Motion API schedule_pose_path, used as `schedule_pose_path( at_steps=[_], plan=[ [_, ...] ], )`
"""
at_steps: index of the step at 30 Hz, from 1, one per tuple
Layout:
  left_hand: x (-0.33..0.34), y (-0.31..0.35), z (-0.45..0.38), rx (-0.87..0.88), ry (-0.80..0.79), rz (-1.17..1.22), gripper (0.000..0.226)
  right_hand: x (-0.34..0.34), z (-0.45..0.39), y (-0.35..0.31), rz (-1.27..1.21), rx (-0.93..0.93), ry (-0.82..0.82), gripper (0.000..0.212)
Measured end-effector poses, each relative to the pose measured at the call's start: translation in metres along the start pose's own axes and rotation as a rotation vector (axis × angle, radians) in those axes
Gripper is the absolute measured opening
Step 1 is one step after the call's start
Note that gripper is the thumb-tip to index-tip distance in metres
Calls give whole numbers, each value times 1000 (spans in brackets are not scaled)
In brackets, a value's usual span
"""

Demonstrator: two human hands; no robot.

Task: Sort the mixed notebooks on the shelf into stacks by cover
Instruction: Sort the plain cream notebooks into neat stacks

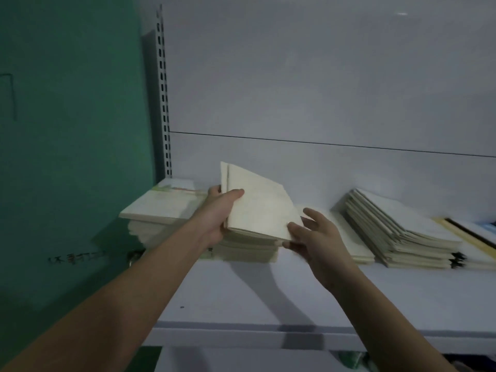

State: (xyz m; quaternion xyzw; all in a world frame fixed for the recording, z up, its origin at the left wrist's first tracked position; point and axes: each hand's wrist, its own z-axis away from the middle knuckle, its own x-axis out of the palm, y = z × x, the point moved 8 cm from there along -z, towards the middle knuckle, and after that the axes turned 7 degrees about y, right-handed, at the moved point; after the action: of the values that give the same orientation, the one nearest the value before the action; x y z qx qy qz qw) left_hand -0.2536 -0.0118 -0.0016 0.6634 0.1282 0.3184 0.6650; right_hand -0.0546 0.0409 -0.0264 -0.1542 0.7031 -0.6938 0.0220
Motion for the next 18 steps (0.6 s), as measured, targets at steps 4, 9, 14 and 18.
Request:
schedule_pose_path(
  at_steps=[4,9,14,18],
  plan=[
    [69,-39,7,11,-204,-136,43,-68,-14,-10,183,-162,141,54],
    [114,-81,11,62,-173,-160,62,-126,-41,-5,447,-262,241,43],
    [135,-113,0,178,-80,-298,44,-140,-63,1,763,-322,288,44],
    [150,-128,-4,308,-55,-485,37,-136,-73,14,1108,-397,315,32]
  ],
)
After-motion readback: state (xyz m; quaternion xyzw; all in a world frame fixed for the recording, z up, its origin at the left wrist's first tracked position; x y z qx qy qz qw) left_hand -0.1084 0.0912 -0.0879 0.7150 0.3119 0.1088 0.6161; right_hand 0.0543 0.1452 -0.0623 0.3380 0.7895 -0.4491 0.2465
